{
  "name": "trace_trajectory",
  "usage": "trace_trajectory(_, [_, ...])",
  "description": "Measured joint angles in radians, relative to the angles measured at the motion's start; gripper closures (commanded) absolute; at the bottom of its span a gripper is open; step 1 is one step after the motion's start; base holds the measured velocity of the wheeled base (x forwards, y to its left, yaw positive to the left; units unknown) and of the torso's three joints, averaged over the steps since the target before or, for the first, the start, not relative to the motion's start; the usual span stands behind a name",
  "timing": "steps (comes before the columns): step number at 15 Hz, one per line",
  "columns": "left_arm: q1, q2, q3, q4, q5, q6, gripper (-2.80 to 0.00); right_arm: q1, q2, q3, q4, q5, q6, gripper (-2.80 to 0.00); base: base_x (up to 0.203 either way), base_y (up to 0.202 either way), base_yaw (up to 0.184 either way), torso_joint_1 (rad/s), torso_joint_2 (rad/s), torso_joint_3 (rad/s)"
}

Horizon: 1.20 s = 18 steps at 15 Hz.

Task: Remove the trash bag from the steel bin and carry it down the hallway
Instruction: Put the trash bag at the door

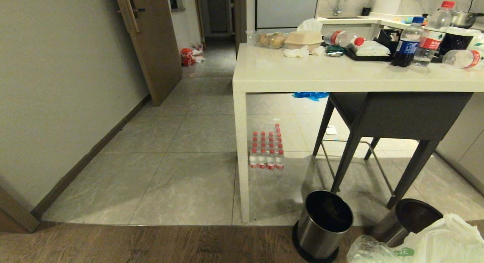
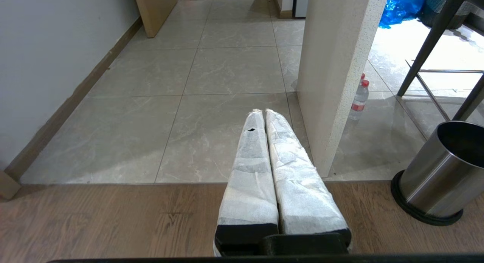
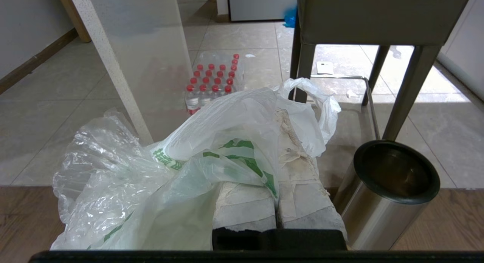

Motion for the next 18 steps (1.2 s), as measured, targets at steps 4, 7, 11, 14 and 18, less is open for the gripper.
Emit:
trace_trajectory(4, [0.000, 0.000, 0.000, 0.001, -0.001, -0.003, 0.00, 0.000, 0.000, 0.000, 0.000, 0.000, 0.000, 0.00, 0.004, 0.036, -0.007, 0.003, 0.00, 0.004])
trace_trajectory(7, [0.000, 0.000, 0.000, 0.001, 0.000, -0.003, 0.00, 0.000, 0.000, 0.000, 0.000, 0.000, 0.000, 0.00, 0.001, 0.179, 0.001, 0.002, 0.00, 0.004])
trace_trajectory(11, [0.000, 0.000, 0.000, 0.001, 0.000, -0.003, 0.00, 0.000, 0.000, 0.000, 0.000, 0.000, 0.000, 0.00, 0.000, 0.193, 0.001, 0.003, 0.00, 0.005])
trace_trajectory(14, [0.000, 0.000, 0.000, 0.001, 0.000, -0.003, 0.00, 0.000, 0.000, 0.000, 0.000, 0.000, 0.000, 0.00, 0.000, 0.194, 0.002, 0.004, 0.00, 0.000])
trace_trajectory(18, [0.000, 0.000, 0.000, 0.001, 0.000, -0.004, 0.00, 0.000, 0.000, 0.000, 0.000, 0.000, 0.000, 0.00, 0.000, 0.191, 0.000, 0.004, 0.01, 0.001])
